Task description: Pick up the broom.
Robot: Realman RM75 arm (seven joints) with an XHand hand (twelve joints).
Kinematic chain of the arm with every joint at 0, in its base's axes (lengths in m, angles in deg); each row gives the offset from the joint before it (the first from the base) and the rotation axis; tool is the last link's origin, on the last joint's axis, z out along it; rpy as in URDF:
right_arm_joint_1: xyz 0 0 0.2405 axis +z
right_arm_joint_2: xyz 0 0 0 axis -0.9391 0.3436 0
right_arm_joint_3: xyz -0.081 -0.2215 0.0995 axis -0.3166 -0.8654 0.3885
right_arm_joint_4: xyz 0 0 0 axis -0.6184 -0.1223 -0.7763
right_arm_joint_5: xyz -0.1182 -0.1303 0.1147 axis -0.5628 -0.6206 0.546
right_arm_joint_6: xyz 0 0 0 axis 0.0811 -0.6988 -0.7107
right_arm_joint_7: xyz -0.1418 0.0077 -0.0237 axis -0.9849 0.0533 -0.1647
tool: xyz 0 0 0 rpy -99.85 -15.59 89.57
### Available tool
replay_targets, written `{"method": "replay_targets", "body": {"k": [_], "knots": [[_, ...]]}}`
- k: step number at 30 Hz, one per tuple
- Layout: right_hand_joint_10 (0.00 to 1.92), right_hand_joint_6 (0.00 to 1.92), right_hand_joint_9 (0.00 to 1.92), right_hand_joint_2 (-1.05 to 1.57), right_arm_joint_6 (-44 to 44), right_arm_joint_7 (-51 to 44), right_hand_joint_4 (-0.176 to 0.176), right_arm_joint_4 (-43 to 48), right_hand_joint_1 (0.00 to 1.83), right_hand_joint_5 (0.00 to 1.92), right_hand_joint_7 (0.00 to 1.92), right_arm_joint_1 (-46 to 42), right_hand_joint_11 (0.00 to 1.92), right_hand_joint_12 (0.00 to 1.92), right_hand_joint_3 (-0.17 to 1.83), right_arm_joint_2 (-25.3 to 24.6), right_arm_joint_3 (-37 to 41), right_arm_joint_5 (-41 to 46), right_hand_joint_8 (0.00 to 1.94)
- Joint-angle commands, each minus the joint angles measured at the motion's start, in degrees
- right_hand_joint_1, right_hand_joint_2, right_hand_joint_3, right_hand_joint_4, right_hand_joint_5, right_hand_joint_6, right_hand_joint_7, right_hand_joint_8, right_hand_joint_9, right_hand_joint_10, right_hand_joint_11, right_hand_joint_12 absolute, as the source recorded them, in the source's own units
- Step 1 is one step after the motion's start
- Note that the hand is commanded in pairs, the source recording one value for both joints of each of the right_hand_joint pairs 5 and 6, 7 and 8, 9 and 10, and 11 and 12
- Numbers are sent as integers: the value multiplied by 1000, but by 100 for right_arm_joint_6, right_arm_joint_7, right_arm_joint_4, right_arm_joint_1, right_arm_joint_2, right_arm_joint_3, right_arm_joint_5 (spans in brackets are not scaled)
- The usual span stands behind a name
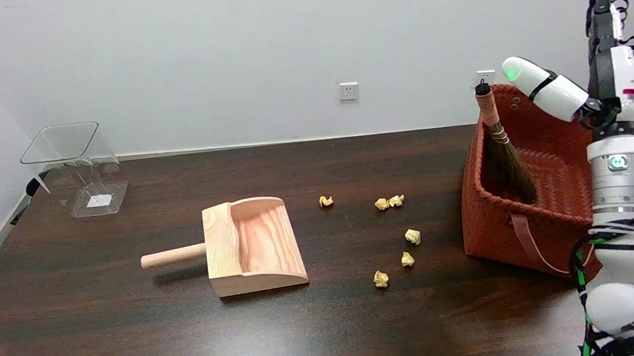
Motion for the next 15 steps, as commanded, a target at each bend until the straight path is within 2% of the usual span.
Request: {"method": "replay_targets", "body": {"k": [1, 15], "knots": [[0, 0, 0, 798, -1006, -9, 0, -661, 823, 0, 0, 658, 0, 0, -175, 91, 164, 202, 0], [0, 0, 0, 800, -1963, -624, 0, -969, 813, 0, 0, 1238, 0, 0, -175, 231, 168, 546, 0]]}}
